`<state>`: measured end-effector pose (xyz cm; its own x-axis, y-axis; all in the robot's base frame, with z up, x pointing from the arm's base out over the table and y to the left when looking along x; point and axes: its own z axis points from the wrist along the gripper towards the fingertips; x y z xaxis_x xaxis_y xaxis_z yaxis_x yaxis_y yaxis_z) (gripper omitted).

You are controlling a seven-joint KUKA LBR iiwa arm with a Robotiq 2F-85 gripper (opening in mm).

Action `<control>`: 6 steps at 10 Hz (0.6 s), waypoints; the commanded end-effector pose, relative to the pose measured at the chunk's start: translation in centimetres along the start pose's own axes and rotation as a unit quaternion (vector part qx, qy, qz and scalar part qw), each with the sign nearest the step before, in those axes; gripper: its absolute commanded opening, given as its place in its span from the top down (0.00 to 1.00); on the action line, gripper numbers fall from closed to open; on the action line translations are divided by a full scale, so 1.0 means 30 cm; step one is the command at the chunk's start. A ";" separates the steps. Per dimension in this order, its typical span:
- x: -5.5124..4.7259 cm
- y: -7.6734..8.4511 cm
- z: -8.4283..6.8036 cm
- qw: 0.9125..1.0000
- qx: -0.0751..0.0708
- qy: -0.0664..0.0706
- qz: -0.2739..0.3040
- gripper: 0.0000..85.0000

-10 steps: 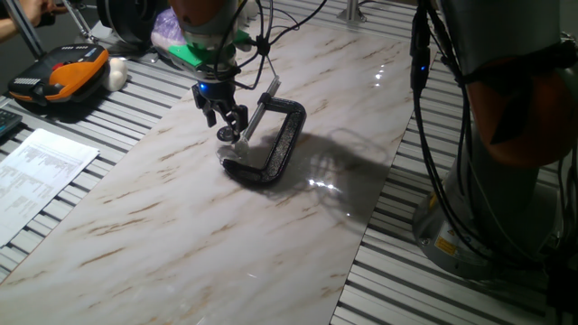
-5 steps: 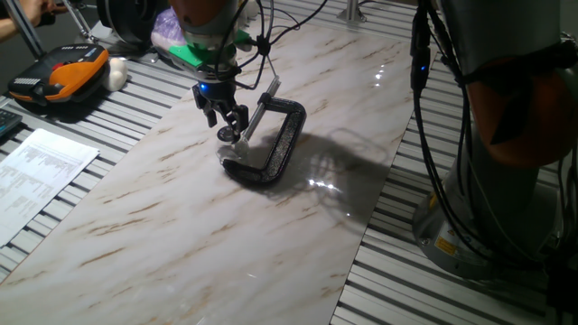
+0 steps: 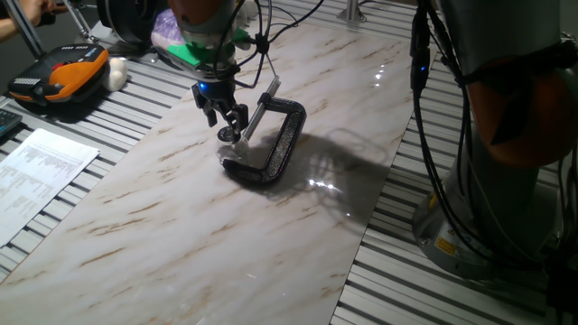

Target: Unscrew the lid from the jar

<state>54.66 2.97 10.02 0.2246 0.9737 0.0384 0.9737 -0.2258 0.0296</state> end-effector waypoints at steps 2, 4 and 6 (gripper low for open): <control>-0.002 -0.003 0.002 1.000 0.002 -0.002 0.000 0.20; -0.004 -0.006 0.006 1.000 -0.001 0.000 0.000 0.20; -0.005 -0.007 0.010 1.000 -0.003 0.003 0.000 0.20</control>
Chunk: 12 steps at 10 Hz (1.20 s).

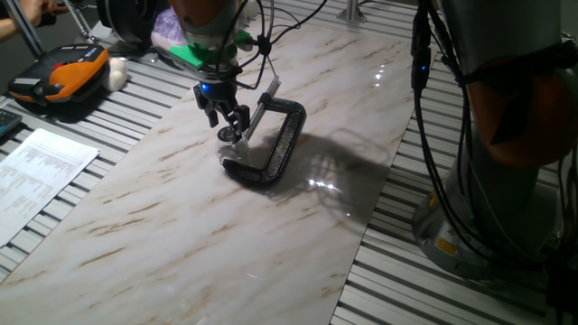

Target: Unscrew the lid from the jar

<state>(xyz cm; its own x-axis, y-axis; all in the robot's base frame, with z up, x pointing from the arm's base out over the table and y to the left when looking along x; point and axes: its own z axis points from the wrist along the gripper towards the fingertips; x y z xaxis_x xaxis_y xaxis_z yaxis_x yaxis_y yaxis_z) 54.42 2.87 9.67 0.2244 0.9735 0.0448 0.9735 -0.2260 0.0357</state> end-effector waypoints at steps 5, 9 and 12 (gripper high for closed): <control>0.000 -0.001 0.009 1.000 -0.008 0.008 -0.001 0.20; 0.000 -0.002 0.009 1.000 -0.007 0.007 -0.005 0.20; 0.000 -0.005 0.011 1.000 -0.009 0.009 -0.007 0.20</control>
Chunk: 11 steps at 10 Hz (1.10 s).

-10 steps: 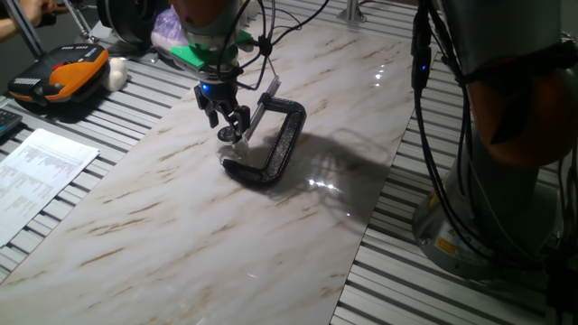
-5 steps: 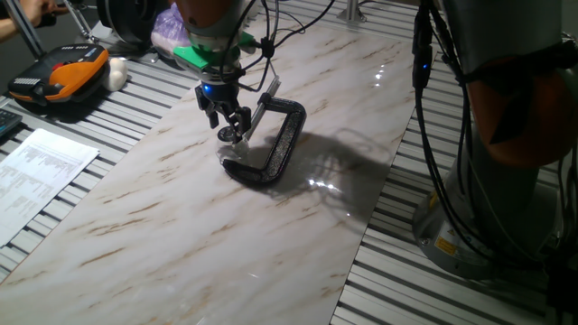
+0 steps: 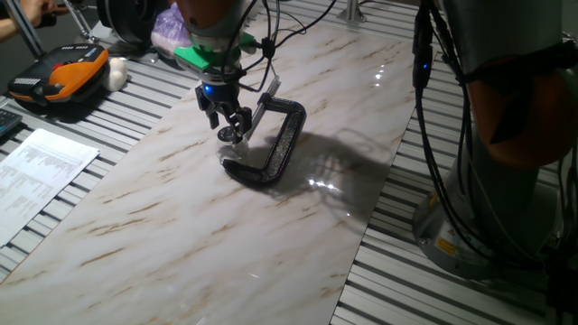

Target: Unscrew the lid from the jar

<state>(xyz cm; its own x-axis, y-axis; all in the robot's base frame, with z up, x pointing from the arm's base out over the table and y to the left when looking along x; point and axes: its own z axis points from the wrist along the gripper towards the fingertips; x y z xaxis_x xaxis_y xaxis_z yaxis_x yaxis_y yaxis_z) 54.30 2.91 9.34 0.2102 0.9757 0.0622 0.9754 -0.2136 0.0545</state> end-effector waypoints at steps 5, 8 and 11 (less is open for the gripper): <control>0.000 -0.002 0.003 1.000 -0.002 0.002 -0.007 0.40; 0.000 -0.002 0.000 1.000 0.001 0.000 -0.016 0.40; 0.000 -0.003 -0.001 0.999 0.003 0.000 -0.037 0.40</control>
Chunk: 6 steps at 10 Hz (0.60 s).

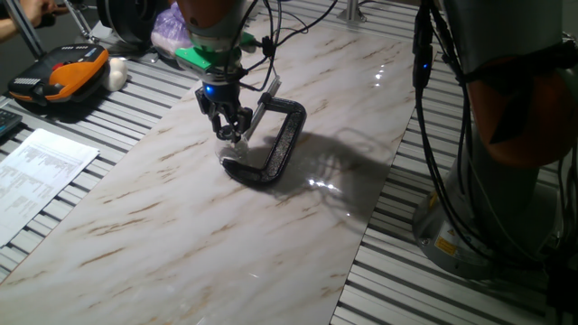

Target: Unscrew the lid from the jar

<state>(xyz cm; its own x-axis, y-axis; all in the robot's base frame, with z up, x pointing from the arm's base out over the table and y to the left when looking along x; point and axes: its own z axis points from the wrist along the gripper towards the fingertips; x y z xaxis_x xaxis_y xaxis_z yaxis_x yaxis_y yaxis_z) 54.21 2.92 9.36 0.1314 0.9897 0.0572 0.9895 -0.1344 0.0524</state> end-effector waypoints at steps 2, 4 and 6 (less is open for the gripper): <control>0.000 0.000 0.000 1.000 0.001 0.000 -0.024 0.60; 0.000 -0.001 0.001 0.999 0.000 0.003 -0.050 0.60; 0.000 -0.001 0.001 0.998 0.001 0.004 -0.069 0.60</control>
<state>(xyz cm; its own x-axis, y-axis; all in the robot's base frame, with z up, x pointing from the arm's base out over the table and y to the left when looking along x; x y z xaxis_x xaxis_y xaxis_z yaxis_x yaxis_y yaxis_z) 54.17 2.94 9.34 -0.0115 0.9984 0.0562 0.9983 0.0082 0.0585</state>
